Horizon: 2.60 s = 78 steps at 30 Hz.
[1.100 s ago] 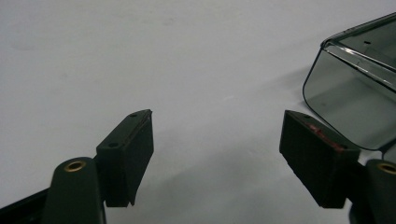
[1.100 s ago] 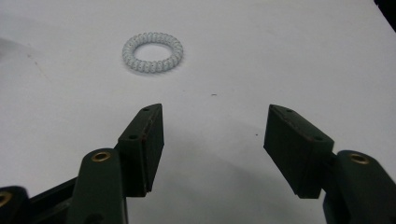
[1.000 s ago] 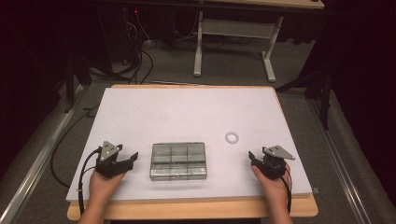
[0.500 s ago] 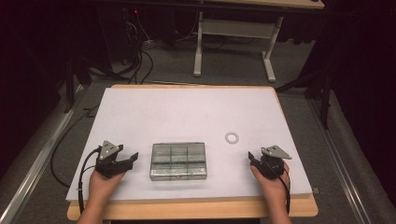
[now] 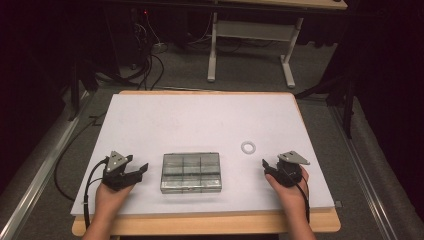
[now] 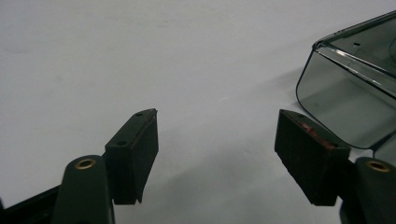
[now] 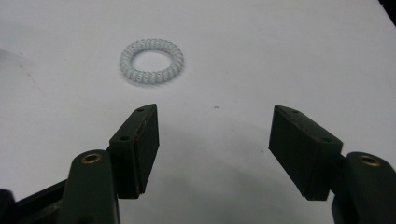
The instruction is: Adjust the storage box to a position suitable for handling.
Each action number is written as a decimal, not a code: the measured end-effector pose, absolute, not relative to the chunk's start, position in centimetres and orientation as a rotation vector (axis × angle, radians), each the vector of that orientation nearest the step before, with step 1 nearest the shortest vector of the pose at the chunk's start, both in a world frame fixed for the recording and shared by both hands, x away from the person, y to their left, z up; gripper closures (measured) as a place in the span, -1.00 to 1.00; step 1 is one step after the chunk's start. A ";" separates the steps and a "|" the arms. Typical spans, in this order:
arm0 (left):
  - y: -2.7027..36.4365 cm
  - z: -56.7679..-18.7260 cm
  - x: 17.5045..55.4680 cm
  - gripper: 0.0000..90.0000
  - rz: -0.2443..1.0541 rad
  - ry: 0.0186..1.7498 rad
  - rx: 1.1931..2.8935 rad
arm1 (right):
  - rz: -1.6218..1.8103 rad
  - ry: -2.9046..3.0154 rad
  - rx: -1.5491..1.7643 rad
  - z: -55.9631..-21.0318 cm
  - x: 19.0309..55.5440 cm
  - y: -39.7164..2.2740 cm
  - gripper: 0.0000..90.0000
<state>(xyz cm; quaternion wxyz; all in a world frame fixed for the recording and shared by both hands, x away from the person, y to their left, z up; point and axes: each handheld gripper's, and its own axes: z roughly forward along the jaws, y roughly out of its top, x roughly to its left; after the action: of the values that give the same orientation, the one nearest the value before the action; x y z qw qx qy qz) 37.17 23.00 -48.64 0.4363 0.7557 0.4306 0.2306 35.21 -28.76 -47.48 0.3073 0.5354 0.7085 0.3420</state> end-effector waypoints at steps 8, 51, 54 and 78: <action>22.9 -48.6 37.1 -0.22 0.581 1.068 1.884 | 0.940 1.906 1.381 -46.8 36.9 -27.4 -0.12; 22.7 -48.6 37.1 -0.23 0.594 1.061 1.902 | 0.769 2.040 1.497 -47.5 44.0 -24.6 0.85; 22.7 -48.6 37.1 -0.23 0.591 1.063 1.899 | 0.792 2.045 1.481 -47.2 43.8 -24.6 0.86; 22.7 -48.6 37.1 -0.24 0.607 1.061 1.903 | 0.998 1.915 1.459 -44.1 36.3 -28.6 0.86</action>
<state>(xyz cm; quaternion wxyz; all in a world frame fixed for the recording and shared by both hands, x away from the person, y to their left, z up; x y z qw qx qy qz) 37.06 22.66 -48.65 0.4258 0.7612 0.4246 0.2427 36.30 -28.63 -44.09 0.2644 0.5400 0.7086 0.3693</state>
